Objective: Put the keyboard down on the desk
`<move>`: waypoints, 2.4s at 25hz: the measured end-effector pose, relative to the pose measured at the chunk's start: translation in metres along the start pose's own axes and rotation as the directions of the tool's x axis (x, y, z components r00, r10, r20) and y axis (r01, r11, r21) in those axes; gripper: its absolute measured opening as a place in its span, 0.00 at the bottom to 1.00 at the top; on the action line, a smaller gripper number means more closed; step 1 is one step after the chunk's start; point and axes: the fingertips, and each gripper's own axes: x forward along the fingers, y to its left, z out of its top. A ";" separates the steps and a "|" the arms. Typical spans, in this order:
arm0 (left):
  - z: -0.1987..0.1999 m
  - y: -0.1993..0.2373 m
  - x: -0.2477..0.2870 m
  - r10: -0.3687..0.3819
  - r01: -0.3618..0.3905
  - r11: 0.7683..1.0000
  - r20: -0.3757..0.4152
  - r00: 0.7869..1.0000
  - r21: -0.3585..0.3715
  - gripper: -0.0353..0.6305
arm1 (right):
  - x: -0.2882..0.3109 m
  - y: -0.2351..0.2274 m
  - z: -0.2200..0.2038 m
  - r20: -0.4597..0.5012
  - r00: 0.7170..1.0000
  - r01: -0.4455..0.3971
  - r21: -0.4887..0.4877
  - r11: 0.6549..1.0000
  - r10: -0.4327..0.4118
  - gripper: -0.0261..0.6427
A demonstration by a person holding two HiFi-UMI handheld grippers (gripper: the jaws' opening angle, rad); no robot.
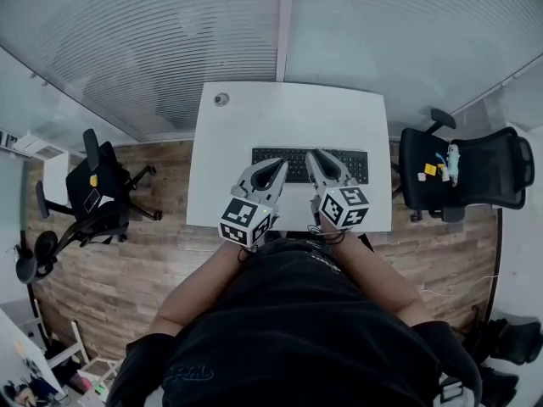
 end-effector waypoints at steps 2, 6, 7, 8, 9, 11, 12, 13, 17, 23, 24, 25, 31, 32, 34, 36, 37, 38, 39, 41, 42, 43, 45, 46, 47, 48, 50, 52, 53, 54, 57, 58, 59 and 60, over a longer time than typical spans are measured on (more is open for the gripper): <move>0.003 0.001 0.003 -0.002 0.002 1.000 0.005 1.000 0.000 0.07 | -0.001 0.011 0.011 0.021 1.000 -0.017 -0.082 0.996 0.019 0.13; 0.008 0.002 0.006 -0.006 0.006 1.000 0.018 1.000 0.003 0.08 | -0.006 0.031 0.025 0.038 0.998 -0.046 -0.195 0.980 0.054 0.10; 0.009 0.002 0.006 -0.007 0.007 1.000 0.021 1.000 0.003 0.07 | -0.008 0.036 0.028 0.043 0.997 -0.054 -0.221 0.974 0.065 0.09; 0.009 0.002 0.007 -0.007 0.007 1.000 0.023 1.000 0.003 0.07 | -0.010 0.040 0.031 0.048 0.996 -0.061 -0.245 0.968 0.075 0.09; 0.010 0.002 0.008 -0.006 0.006 1.000 0.025 1.000 0.003 0.07 | -0.012 0.043 0.034 0.053 0.995 -0.068 -0.265 0.962 0.084 0.08; 0.010 0.003 0.008 -0.006 0.006 1.000 0.029 1.000 0.004 0.07 | -0.013 0.048 0.037 0.060 0.994 -0.074 -0.289 0.955 0.095 0.08; 0.011 0.003 0.007 -0.006 0.006 1.000 0.032 0.999 0.005 0.08 | -0.013 0.050 0.039 0.063 0.993 -0.074 -0.293 0.953 0.097 0.07; 0.011 0.002 0.007 -0.008 0.007 1.000 0.034 0.999 0.006 0.07 | -0.014 0.051 0.039 0.065 0.993 -0.075 -0.295 0.953 0.098 0.07; 0.011 -0.001 0.004 -0.010 0.010 1.000 0.036 0.999 0.003 0.07 | -0.018 0.049 0.034 0.055 0.995 -0.070 -0.279 0.958 0.089 0.07; 0.004 -0.009 -0.001 -0.022 0.022 1.000 0.038 0.999 -0.010 0.07 | -0.028 0.049 0.024 0.040 0.996 -0.060 -0.272 0.960 0.074 0.07; 0.002 -0.012 0.000 -0.026 0.026 1.000 0.034 0.999 -0.012 0.08 | -0.031 0.049 0.022 0.036 0.997 -0.060 -0.270 0.961 0.072 0.07; 0.001 -0.014 0.000 -0.029 0.029 0.999 0.030 0.999 -0.013 0.07 | -0.034 0.048 0.021 0.033 0.997 -0.059 -0.268 0.962 0.071 0.07; -0.004 -0.025 0.003 -0.035 0.035 0.999 0.015 0.999 -0.009 0.07 | -0.046 0.044 0.017 0.035 0.997 -0.057 -0.269 0.962 0.069 0.07; -0.005 -0.028 0.004 -0.037 0.037 0.999 0.012 0.999 -0.008 0.07 | -0.048 0.042 0.016 0.037 0.997 -0.055 -0.265 0.963 0.067 0.07; -0.007 -0.036 0.008 -0.044 0.044 0.999 0.006 0.999 -0.006 0.07 | -0.055 0.037 0.016 0.042 0.997 -0.050 -0.258 0.965 0.063 0.07; -0.008 -0.044 0.013 -0.051 0.051 0.999 -0.002 0.999 -0.002 0.08 | -0.063 0.032 0.016 0.047 0.997 -0.047 -0.255 0.966 0.061 0.07; -0.009 -0.049 0.016 -0.055 0.055 0.998 -0.007 0.998 0.000 0.07 | -0.067 0.029 0.016 0.049 0.997 -0.047 -0.253 0.966 0.061 0.07; -0.010 -0.055 0.019 -0.058 0.058 0.998 -0.012 0.998 0.003 0.07 | -0.071 0.025 0.016 0.051 0.997 -0.046 -0.251 0.967 0.060 0.07; -0.011 -0.061 0.022 -0.061 0.061 0.998 -0.016 0.998 0.004 0.08 | -0.075 0.021 0.017 0.052 0.997 -0.044 -0.249 0.968 0.059 0.07; -0.012 -0.075 0.028 -0.068 0.068 0.998 -0.020 0.997 0.005 0.07 | -0.085 0.012 0.018 0.049 0.997 -0.044 -0.247 0.968 0.058 0.07; -0.012 -0.082 0.031 -0.071 0.071 0.997 -0.020 0.997 0.005 0.07 | -0.090 0.008 0.018 0.049 0.997 -0.046 -0.248 0.968 0.060 0.07; -0.013 -0.089 0.033 -0.074 0.074 0.997 -0.019 0.997 0.006 0.07 | -0.095 0.004 0.019 0.050 0.997 -0.047 -0.249 0.967 0.061 0.07; -0.014 -0.101 0.038 -0.075 0.075 0.997 -0.019 0.997 0.006 0.07 | -0.104 -0.005 0.022 0.053 0.997 -0.046 -0.248 0.968 0.061 0.07; -0.016 -0.106 0.041 -0.075 0.075 0.997 -0.020 0.997 0.005 0.07 | -0.108 -0.009 0.022 0.055 0.997 -0.044 -0.247 0.968 0.060 0.07; -0.017 -0.111 0.043 -0.073 0.073 0.997 -0.021 0.997 0.005 0.07 | -0.113 -0.012 0.022 0.056 0.997 -0.044 -0.248 0.968 0.060 0.07; -0.018 -0.116 0.044 -0.071 0.071 0.997 -0.022 0.997 0.005 0.07 | -0.117 -0.015 0.023 0.057 0.996 -0.046 -0.249 0.967 0.062 0.07; -0.019 -0.124 0.047 -0.064 0.064 0.998 -0.023 0.998 0.005 0.07 | -0.125 -0.020 0.023 0.059 0.996 -0.051 -0.251 0.967 0.068 0.07; -0.021 -0.132 0.049 -0.057 0.057 0.998 -0.023 0.998 0.005 0.08 | -0.133 -0.025 0.022 0.060 0.996 -0.055 -0.252 0.966 0.073 0.07; -0.022 -0.136 0.049 -0.053 0.053 0.999 -0.023 0.998 0.005 0.07 | -0.137 -0.026 0.022 0.060 0.995 -0.059 -0.253 0.966 0.076 0.07; -0.023 -0.140 0.050 -0.049 0.049 0.999 -0.022 0.999 0.005 0.07 | -0.141 -0.027 0.021 0.061 0.995 -0.063 -0.255 0.965 0.081 0.07; -0.024 -0.151 0.050 -0.038 0.038 0.999 -0.016 0.999 0.008 0.07 | -0.151 -0.029 0.020 0.060 0.994 -0.077 -0.261 0.962 0.096 0.07; -0.025 -0.155 0.050 -0.035 0.035 0.999 -0.015 0.999 0.010 0.07 | -0.155 -0.030 0.019 0.059 0.993 -0.081 -0.262 0.962 0.100 0.07; -0.026 -0.159 0.050 -0.032 0.032 0.999 -0.014 0.999 0.011 0.07 | -0.159 -0.031 0.019 0.059 0.993 -0.085 -0.264 0.961 0.104 0.07; -0.027 -0.162 0.050 -0.028 0.028 1.000 -0.013 1.000 0.011 0.07 | -0.162 -0.031 0.018 0.058 0.992 -0.090 -0.265 0.960 0.109 0.07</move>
